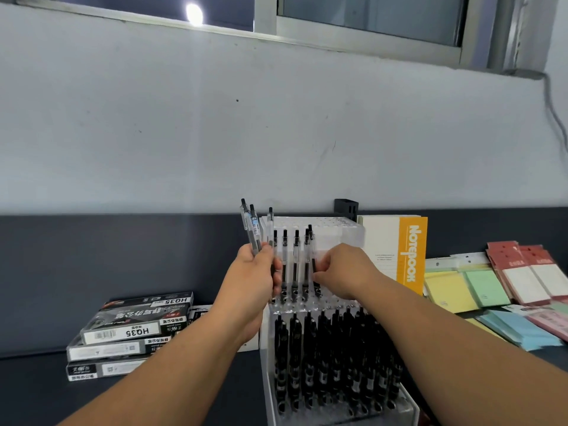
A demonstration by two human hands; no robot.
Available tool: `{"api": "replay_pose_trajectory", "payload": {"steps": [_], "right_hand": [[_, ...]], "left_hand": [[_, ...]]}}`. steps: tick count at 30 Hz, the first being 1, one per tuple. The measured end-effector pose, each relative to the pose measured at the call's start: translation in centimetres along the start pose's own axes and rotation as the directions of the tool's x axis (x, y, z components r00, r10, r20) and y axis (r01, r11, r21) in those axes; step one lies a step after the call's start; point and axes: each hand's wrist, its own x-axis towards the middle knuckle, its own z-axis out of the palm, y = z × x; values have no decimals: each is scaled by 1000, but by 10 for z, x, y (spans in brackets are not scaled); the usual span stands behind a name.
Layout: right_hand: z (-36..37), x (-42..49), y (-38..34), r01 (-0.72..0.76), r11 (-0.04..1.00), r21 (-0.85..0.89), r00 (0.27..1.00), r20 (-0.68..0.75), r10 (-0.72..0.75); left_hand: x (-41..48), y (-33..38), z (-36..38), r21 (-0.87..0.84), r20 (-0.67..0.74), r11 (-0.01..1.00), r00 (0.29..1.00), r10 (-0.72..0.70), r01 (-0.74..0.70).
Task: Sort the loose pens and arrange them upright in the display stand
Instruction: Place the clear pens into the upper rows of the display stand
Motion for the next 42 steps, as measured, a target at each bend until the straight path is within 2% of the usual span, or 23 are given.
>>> {"api": "replay_pose_trajectory", "payload": {"steps": [5, 10, 13, 18, 24, 30, 36, 42], "right_hand": [[-1, 0, 2, 2, 1000, 11, 1000, 12, -2], [-7, -2, 1, 82, 975, 207, 977, -209, -38], [-9, 1, -1, 117, 961, 253, 957, -288, -40], [-3, 5, -3, 146, 953, 265, 952, -300, -62], [-6, 6, -3, 113, 950, 291, 972, -233, -44], [-4, 2, 2, 78, 947, 312, 950, -311, 25], [2, -4, 1, 83, 967, 241, 958, -285, -12], [-3, -8, 5, 68, 954, 291, 967, -253, 8]], "left_hand": [[2, -1, 1, -1, 0, 1000, 1000, -10, 10], [4, -1, 2, 8, 3, 1000, 1000, 11, -11], [5, -1, 3, 12, 4, 1000, 1000, 12, -12], [5, -1, 2, 19, -1, 1000, 1000, 9, -9], [4, -2, 2, 23, -3, 1000, 1000, 4, -4], [4, 2, 5, 3, 6, 1000, 1000, 8, -8], [3, 0, 9, -8, 10, 1000, 1000, 2, -2], [0, 5, 11, -1, 46, 1000, 999, 18, -18]]}}
